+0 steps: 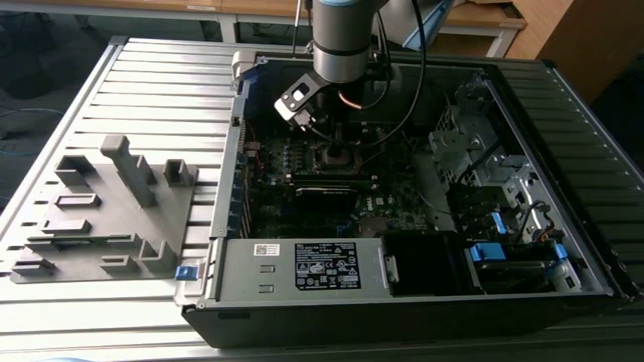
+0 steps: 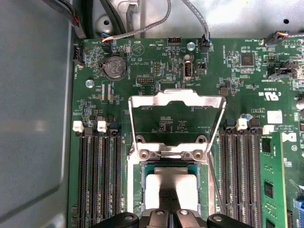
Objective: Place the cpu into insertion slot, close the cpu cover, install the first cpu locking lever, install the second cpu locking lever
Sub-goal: 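Place the cpu into insertion slot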
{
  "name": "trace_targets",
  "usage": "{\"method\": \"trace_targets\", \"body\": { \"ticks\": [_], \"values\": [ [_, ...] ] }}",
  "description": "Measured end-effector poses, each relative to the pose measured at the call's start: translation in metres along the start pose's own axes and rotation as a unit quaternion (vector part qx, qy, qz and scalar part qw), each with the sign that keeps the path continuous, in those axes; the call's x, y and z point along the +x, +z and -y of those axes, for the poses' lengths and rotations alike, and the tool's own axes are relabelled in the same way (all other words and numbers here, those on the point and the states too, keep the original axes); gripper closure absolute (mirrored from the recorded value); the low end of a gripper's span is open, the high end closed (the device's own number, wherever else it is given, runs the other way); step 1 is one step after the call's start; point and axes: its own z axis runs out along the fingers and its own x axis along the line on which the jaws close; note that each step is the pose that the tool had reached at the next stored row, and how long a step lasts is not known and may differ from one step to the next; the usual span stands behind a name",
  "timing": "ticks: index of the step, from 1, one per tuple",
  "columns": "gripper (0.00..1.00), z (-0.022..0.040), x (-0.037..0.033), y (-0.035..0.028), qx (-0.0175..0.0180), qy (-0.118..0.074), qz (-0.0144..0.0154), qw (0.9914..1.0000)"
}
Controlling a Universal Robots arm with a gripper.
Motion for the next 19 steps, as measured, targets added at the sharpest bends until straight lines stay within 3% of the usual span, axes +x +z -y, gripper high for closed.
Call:
{"method": "trace_targets", "body": {
  "ticks": [5,12,16,19],
  "values": [
    [0.89,-0.0006,0.0007,-0.0027,-0.0009,0.0,-0.0016,1.0],
    [0.89,-0.0011,0.0003,-0.0124,-0.0002,0.0,-0.0003,1.0],
    [0.89,-0.0011,0.0003,-0.0126,-0.0002,0.0,-0.0003,1.0],
    [0.89,-0.005,0.0004,-0.0124,-0.0002,0.0,0.0004,1.0]
  ]
}}
